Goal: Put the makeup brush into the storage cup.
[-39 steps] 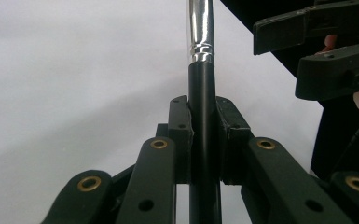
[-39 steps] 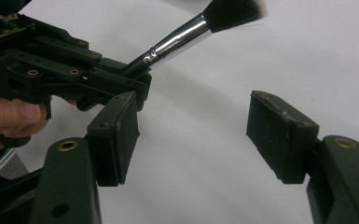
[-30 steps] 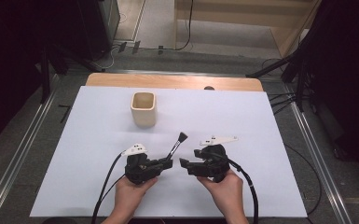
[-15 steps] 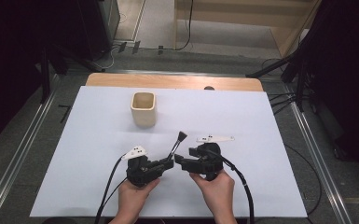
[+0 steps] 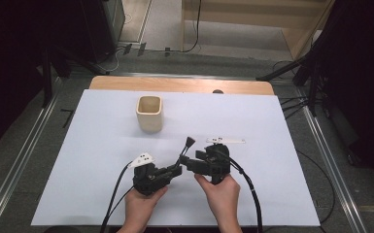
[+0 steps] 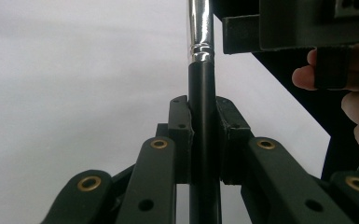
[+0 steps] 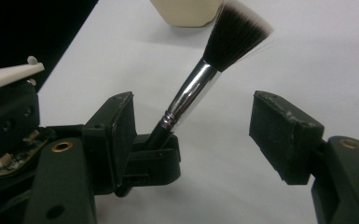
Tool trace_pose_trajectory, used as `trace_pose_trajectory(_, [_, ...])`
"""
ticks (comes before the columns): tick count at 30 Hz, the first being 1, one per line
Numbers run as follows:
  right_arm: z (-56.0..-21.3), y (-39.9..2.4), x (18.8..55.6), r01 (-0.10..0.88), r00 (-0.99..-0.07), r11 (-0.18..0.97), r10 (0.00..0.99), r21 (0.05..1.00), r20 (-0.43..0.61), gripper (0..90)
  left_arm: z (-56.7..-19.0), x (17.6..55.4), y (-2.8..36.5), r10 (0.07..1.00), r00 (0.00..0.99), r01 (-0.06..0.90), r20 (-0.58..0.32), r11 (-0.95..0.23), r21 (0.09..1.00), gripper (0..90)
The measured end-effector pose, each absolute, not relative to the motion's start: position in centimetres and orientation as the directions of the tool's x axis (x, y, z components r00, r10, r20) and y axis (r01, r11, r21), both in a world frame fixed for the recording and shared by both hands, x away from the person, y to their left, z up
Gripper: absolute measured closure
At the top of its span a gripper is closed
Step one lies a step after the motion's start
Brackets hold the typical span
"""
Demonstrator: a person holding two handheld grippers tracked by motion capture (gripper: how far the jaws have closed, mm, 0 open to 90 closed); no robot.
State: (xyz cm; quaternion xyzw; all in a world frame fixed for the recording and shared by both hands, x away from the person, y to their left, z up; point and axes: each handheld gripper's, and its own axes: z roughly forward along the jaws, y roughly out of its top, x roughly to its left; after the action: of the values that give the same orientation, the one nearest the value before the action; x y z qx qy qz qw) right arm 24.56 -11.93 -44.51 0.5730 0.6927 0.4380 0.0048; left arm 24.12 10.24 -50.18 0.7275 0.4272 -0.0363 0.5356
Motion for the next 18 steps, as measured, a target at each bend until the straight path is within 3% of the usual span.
trace_pose_trajectory(18, [-44.9, -11.4, 25.7, 0.842, -0.249, -0.136, 0.759, 0.521, 0.601, 42.8, -50.4, 23.7, 9.8, 0.586, 0.627, 0.650, -0.514, -0.029, 0.759, 79.6])
